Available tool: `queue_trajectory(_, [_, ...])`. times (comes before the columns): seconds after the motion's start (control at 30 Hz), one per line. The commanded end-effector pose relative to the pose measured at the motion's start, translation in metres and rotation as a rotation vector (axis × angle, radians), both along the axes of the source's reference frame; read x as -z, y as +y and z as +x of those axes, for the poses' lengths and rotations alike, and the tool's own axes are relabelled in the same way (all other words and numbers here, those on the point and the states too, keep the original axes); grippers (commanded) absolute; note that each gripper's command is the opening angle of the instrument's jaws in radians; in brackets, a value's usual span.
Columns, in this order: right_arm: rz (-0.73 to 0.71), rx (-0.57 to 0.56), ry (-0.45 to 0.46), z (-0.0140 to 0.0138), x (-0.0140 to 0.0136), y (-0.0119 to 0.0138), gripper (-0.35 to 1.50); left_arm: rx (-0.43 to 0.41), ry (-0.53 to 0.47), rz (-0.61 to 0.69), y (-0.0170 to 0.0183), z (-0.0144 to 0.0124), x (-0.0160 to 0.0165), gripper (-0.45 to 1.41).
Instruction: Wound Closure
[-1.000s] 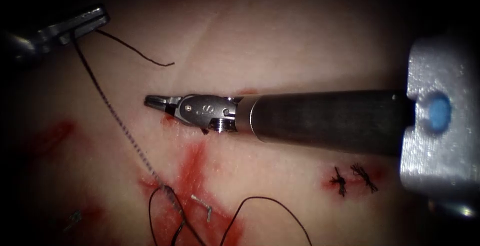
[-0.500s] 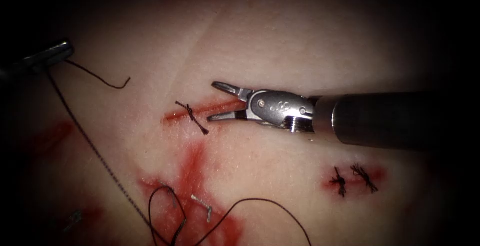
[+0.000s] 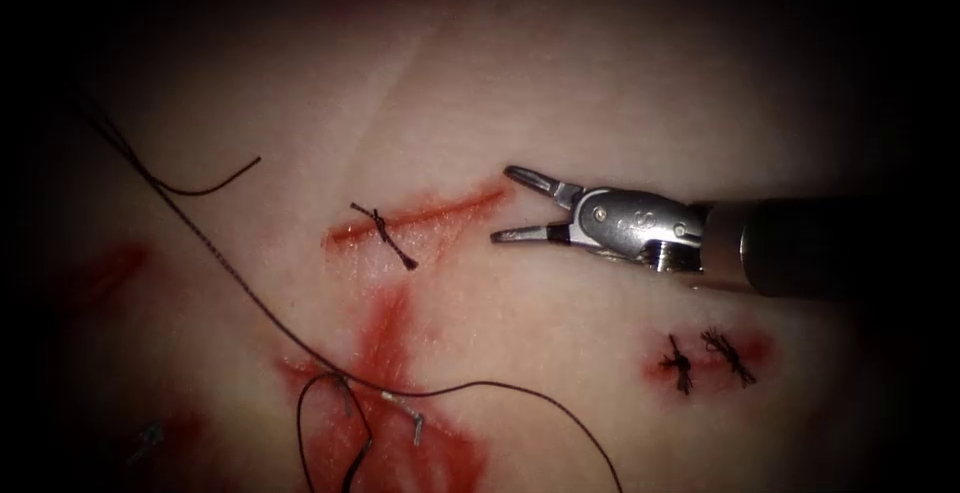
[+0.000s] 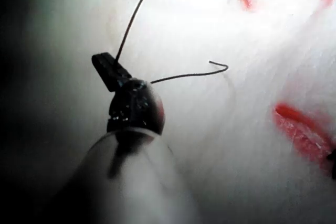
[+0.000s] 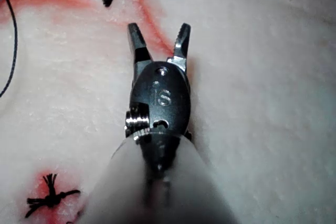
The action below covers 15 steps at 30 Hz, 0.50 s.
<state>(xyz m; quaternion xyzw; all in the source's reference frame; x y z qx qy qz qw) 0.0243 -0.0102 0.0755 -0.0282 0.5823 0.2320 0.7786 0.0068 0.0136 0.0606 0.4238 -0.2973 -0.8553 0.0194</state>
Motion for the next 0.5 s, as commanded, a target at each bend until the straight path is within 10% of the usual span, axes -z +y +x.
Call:
queue_trajectory(0.03, [0.002,0.002,0.002,0.0008,-0.0007,-0.0003,0.96,0.028,-0.009,-0.004,0.0023,-0.001,-0.0005,-0.45])
queue_trajectory(0.5, [-0.012,-0.068,-0.015,-0.0037,0.0012,0.002,0.79,0.093,0.065,-0.072,0.0134,-0.0106,-0.0045,-0.45])
